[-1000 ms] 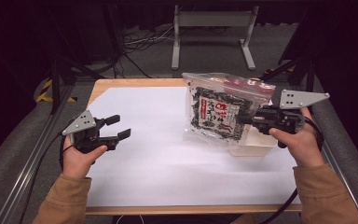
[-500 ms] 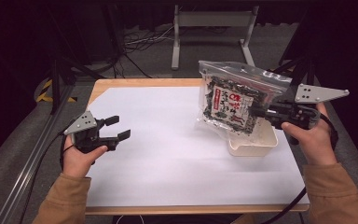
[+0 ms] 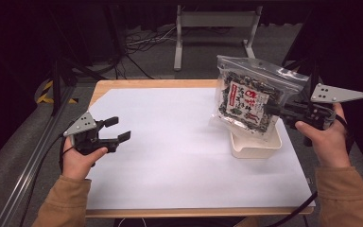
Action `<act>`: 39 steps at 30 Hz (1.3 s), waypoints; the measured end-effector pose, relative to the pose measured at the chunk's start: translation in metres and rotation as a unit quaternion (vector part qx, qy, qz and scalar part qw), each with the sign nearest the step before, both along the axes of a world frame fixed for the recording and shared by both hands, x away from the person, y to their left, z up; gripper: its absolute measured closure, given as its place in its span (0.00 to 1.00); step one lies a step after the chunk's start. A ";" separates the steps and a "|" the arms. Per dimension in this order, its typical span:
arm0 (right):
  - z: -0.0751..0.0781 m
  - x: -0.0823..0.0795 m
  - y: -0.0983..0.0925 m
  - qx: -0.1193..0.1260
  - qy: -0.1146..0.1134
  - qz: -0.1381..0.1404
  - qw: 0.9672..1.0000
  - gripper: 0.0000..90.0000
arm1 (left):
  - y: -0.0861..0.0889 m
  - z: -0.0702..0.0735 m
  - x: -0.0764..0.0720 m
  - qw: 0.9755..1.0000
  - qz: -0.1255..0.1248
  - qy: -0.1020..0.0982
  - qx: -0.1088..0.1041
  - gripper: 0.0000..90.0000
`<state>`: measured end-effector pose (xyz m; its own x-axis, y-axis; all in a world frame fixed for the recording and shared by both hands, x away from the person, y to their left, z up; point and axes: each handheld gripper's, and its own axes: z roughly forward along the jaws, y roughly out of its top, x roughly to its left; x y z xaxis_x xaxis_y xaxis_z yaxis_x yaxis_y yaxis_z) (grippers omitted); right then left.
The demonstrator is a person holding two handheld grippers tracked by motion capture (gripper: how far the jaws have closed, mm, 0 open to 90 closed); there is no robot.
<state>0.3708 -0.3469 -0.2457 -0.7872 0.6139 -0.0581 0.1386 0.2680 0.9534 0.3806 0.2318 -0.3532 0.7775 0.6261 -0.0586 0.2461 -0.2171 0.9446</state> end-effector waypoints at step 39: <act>-0.036 0.006 -0.024 -0.027 0.005 -0.101 0.994 0.85 | 0.000 -0.003 0.001 1.000 0.001 0.003 0.006 0.29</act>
